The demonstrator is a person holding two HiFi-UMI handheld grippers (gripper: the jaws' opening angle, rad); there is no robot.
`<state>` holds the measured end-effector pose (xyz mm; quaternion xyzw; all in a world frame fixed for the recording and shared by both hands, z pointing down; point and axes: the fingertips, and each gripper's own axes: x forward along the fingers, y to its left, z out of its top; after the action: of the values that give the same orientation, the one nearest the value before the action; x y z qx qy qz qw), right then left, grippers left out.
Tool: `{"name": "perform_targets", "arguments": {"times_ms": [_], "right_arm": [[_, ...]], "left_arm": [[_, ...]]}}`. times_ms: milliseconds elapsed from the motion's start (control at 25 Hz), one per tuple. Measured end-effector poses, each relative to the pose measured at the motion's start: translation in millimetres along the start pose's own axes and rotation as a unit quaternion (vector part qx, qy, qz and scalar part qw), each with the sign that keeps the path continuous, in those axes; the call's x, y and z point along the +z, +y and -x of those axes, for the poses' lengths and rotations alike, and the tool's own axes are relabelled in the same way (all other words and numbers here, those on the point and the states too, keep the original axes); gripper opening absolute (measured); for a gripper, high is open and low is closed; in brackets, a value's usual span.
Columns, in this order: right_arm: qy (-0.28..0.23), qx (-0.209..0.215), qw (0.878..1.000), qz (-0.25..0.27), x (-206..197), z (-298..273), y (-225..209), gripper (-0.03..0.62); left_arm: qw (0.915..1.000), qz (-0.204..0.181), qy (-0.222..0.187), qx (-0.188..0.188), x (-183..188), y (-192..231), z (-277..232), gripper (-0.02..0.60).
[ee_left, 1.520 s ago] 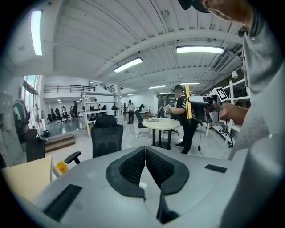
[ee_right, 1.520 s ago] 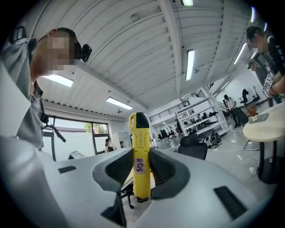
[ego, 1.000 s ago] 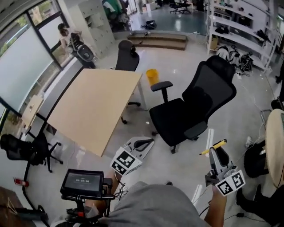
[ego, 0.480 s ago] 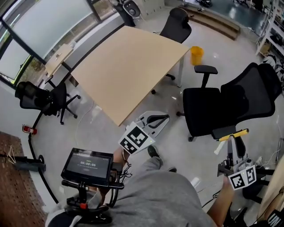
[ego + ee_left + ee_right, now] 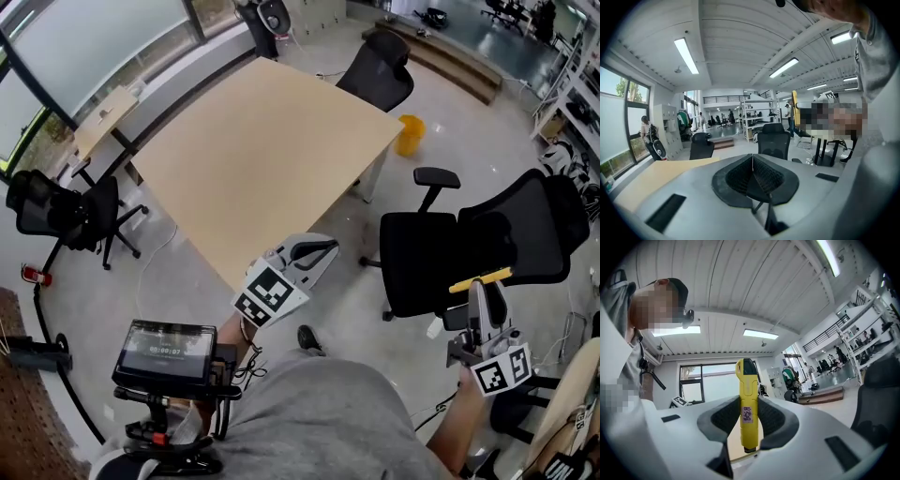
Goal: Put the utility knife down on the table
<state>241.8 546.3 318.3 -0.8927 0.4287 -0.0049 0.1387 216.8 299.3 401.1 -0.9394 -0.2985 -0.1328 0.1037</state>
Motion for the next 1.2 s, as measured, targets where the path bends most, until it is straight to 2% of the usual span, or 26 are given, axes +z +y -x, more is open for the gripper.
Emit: {"name": "perform_targets", "arguments": {"times_ms": [240, 640, 920, 1200], "right_arm": [[0.001, 0.012, 1.000, 0.010, 0, -75, 11, 0.118], [0.017, 0.061, 0.998, 0.011, -12, -170, 10, 0.118], [0.028, 0.110, 0.993, -0.005, -17, -244, -22, 0.117], [0.034, 0.162, 0.986, -0.015, -9, -310, -62, 0.118]], "left_arm": [[0.9996, 0.015, -0.002, 0.026, -18, 73, 22, 0.006], [0.9946, 0.046, 0.006, 0.093, -44, 143, 56, 0.005], [0.9832, 0.075, 0.027, 0.164, -54, 191, 58, 0.006], [0.9722, 0.090, 0.033, 0.213, -46, 220, 27, 0.005]]}}
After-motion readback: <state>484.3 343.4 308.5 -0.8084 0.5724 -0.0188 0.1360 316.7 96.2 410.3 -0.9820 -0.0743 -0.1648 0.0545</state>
